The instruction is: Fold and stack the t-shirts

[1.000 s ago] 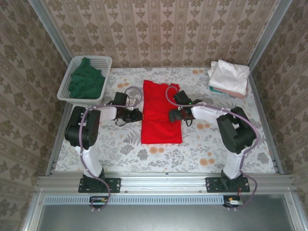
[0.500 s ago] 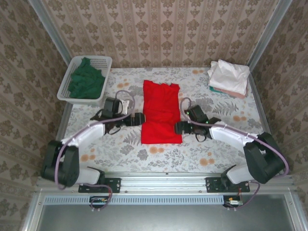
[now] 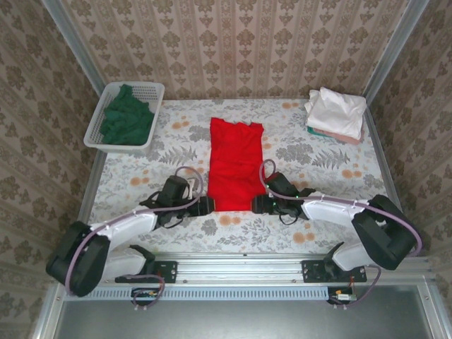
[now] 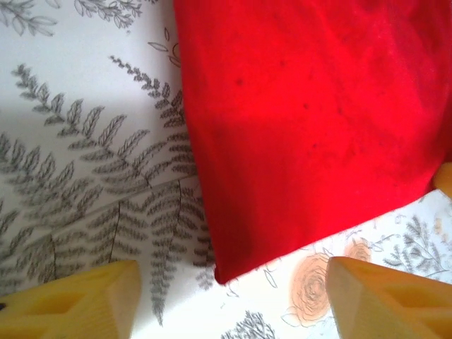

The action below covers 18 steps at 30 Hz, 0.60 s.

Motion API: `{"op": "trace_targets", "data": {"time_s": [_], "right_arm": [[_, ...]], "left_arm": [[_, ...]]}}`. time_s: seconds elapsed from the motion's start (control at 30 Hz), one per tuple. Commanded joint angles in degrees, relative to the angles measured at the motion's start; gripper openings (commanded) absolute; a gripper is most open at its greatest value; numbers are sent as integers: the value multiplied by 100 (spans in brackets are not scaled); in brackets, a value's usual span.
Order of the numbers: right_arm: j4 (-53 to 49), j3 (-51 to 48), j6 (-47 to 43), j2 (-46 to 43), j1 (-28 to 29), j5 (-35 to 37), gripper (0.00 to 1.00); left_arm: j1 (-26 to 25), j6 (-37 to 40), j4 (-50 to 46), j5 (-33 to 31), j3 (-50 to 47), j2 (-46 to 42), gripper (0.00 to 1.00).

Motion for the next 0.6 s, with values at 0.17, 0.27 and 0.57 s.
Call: {"op": "trace_targets", "data": {"time_s": [0.17, 0.27, 0.57], "right_arm": [[433, -157, 368, 157, 85, -24, 62], [423, -117, 386, 256, 179, -40, 61], [140, 71, 300, -32, 201, 14, 55]], "left_arm": [[-248, -468, 1218, 151, 12, 890, 62], [-295, -481, 1395, 369, 85, 1268, 52], [-431, -760, 1580, 847, 108, 1345, 43]]}}
